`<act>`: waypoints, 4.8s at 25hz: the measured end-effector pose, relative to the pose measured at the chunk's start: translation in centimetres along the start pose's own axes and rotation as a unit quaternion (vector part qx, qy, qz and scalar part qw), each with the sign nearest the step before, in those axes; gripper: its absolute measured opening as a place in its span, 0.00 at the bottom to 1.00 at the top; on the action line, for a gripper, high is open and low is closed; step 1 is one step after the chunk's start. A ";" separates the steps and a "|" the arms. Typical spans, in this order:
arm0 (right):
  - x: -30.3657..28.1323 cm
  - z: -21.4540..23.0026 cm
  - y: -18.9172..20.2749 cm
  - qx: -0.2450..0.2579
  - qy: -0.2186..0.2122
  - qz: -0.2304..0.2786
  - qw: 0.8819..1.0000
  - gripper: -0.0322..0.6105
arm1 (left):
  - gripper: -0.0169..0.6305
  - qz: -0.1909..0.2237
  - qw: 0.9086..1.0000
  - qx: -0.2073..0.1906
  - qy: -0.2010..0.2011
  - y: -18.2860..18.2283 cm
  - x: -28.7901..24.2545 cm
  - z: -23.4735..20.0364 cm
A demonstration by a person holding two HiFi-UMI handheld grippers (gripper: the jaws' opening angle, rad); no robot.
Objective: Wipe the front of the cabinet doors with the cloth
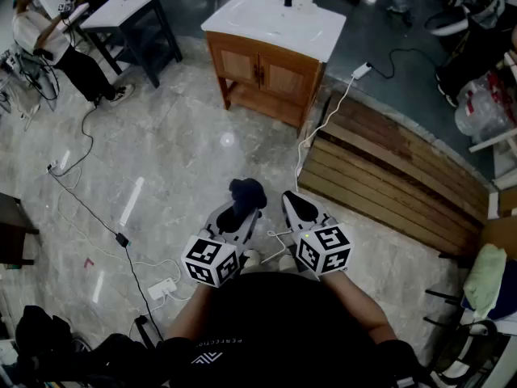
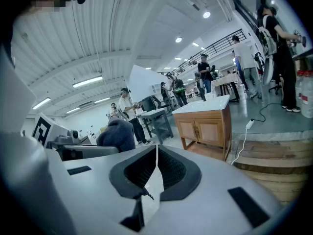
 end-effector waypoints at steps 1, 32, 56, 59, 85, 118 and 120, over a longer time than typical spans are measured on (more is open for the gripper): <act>0.1 -0.1 0.1 0.001 0.000 0.000 1.000 0.11 | 0.18 0.000 1.000 0.000 0.001 0.0 0.1 0.0; -5.7 -6.9 5.0 -0.007 -0.004 -0.048 0.999 0.12 | 0.18 0.000 0.999 0.031 0.010 3.1 6.7 -7.1; -19.6 -0.5 -2.2 -0.035 -0.018 -0.057 0.998 0.12 | 0.18 -0.009 0.999 0.043 -0.027 -0.5 -3.5 -18.0; -22.0 0.8 -4.0 -0.047 -0.020 -0.060 0.997 0.12 | 0.18 -0.004 0.999 0.043 -0.028 -1.8 -5.7 -19.7; -30.9 9.6 -13.5 -0.064 -0.007 -0.031 0.997 0.12 | 0.18 -0.037 0.999 0.021 -0.019 -6.9 -19.2 -26.8; -47.9 8.2 -16.7 -0.106 0.126 -0.002 0.986 0.12 | 0.18 -0.070 0.995 0.018 0.070 -9.3 -25.3 -47.8; -48.9 8.0 -16.8 -0.107 0.135 -0.001 0.985 0.12 | 0.18 -0.071 0.994 0.020 0.076 -9.4 -25.6 -48.9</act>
Point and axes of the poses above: the fingertips, and each gripper's own axes: x backward along the fingers, z to its right, y out of its underside, the point moved 6 cm from there along x, backward along the fingers, and after that the axes turned 12 degrees about -x, right-handed, at the moved point
